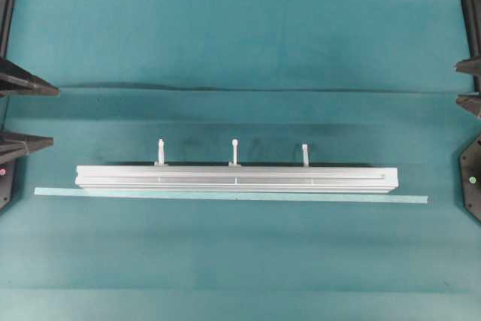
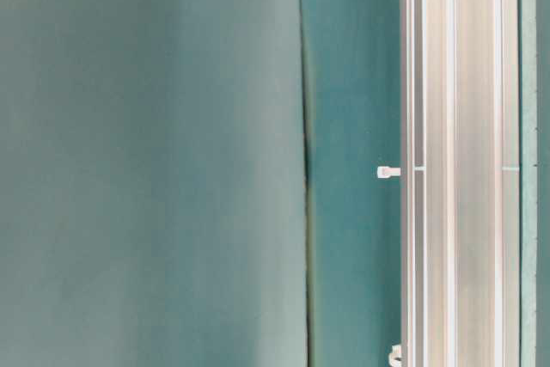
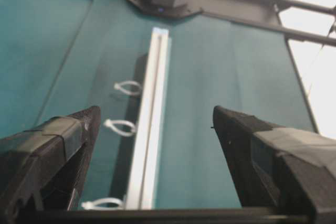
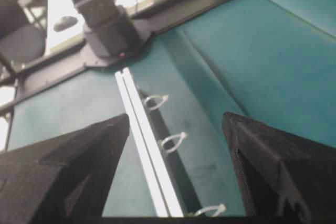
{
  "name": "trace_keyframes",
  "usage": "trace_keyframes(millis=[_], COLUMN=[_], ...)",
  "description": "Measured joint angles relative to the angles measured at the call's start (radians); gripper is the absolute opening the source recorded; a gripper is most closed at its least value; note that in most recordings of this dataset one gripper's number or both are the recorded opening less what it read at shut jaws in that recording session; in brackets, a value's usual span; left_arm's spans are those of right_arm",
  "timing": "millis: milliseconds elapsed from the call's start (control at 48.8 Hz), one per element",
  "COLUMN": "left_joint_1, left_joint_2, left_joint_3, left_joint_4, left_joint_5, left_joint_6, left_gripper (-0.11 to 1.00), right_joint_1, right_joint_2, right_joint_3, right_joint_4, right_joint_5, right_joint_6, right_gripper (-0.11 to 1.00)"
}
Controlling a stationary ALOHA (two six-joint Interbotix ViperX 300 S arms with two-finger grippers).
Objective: Lift the large metal rail with both hands.
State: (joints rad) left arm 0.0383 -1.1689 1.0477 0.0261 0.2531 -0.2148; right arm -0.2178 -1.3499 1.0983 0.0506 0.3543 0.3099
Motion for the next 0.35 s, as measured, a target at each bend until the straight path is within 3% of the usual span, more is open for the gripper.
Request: trace_keyframes(millis=[348], left_joint_1=[0.002], left_joint_2=[-0.002], left_joint_3=[0.002], left_joint_4=[0.002], left_joint_5=[-0.002], left_joint_6=[-0.017], left_gripper=[0.93], right_joint_1=[0.124], right_joint_2=[0.0], right_joint_3=[0.002], right_joint_4=[-0.003], right_joint_5=[-0.018], right_joint_6=[-0.158], right_gripper=[0.82])
